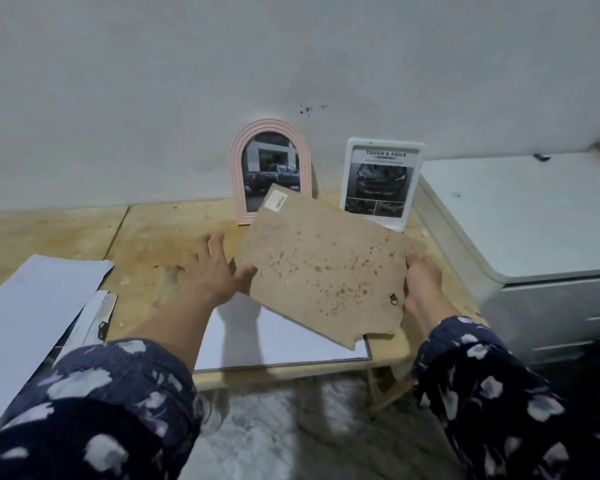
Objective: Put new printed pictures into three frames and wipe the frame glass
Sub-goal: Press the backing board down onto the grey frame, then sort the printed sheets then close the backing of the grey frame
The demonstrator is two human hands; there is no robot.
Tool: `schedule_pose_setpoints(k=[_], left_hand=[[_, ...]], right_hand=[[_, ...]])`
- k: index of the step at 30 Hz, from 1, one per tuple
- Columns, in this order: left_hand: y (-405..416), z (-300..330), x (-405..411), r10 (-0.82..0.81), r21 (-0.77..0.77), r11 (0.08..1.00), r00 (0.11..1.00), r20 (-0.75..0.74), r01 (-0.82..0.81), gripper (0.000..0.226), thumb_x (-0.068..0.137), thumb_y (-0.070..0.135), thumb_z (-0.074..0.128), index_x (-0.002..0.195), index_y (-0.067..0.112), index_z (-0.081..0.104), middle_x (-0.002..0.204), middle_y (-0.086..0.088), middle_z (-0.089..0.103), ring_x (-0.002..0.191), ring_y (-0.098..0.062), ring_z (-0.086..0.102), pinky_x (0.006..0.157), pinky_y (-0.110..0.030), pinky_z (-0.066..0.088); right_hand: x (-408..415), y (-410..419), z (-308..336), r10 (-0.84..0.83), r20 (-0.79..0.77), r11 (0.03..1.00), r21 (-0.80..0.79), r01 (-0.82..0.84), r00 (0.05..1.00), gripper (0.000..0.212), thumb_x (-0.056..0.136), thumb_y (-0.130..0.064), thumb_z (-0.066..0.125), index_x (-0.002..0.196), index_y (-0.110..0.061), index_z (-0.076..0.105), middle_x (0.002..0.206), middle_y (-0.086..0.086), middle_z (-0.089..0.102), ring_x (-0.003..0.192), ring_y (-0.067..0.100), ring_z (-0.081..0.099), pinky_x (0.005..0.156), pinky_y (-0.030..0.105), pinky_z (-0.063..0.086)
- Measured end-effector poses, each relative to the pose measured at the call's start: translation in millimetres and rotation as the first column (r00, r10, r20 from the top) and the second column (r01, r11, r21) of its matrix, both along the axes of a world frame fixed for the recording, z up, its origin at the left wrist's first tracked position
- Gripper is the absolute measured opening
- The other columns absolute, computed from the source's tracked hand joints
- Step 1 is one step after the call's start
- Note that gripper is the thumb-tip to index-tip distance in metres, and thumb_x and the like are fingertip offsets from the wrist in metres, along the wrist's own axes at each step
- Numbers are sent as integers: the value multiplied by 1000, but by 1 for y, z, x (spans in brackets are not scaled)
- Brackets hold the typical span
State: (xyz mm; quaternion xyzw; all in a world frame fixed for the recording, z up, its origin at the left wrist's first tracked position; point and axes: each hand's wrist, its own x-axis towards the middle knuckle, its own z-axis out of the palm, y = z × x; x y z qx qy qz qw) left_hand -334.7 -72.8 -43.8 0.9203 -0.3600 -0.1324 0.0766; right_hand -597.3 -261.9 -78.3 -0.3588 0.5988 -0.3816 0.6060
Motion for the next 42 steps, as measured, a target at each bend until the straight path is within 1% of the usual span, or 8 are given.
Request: schedule_pose_setpoints(k=[7,11,15,17,20,26,32,42], left_hand=[[-47,-17,-100,-61,-289,938,732,-679,-189,78,93,26,60,148,12,7,123,-16,58,99,-27,64,73,-32,50],[-75,-26,-161,-164,-321,934,608,-777,-158,79,90,13,64,148,12,11,95,-4,57,112,-28,58,87,-37,48],[-90,-35,-195,-254,-325,946,658,-709,15,72,82,3,70,140,12,30,128,-11,55,119,-30,53,99,-40,46],[-95,-42,-203,-302,-309,943,711,-635,125,65,78,5,74,133,11,39,129,-11,55,118,-29,53,98,-40,47],[-103,-50,-206,-381,-202,924,808,-450,324,46,82,23,71,120,15,48,125,-12,53,112,-30,52,94,-43,48],[-107,-58,-214,-555,126,811,820,-142,571,55,85,52,60,128,21,47,143,-9,32,129,-32,28,101,-46,27],[-107,-61,-219,-622,210,755,780,-71,621,61,87,55,56,133,19,42,145,-7,33,131,-30,25,102,-46,24],[-87,-48,-174,-488,141,861,872,-49,489,56,92,50,51,141,27,37,156,-4,14,138,-31,18,106,-46,23]], right_hand=[[-91,29,-35,-441,123,888,203,412,889,22,94,-19,51,112,-11,61,105,8,67,89,28,65,87,48,54],[-125,40,-57,-442,3,878,207,432,897,41,98,-26,41,134,-6,47,134,13,54,114,28,57,93,41,51],[-141,57,-39,-33,-703,965,162,205,711,56,102,-26,36,150,-8,16,157,8,20,138,22,32,105,27,35],[-151,53,-54,-307,-416,876,227,425,856,53,102,-26,31,150,-24,8,156,7,25,129,19,41,101,23,41],[-151,50,-60,-624,115,746,383,545,773,47,102,-14,28,148,-7,25,144,17,44,109,23,54,67,24,52],[-134,55,-50,-541,-10,771,394,501,841,46,102,-15,30,146,-3,28,150,10,36,135,31,37,110,39,35],[-135,51,-45,-378,-279,801,380,463,883,50,103,-25,30,149,-10,21,152,9,31,135,28,34,105,34,32],[-89,49,-19,120,-867,993,108,-51,483,84,73,-13,70,141,-32,24,136,11,26,121,31,31,101,41,30]])
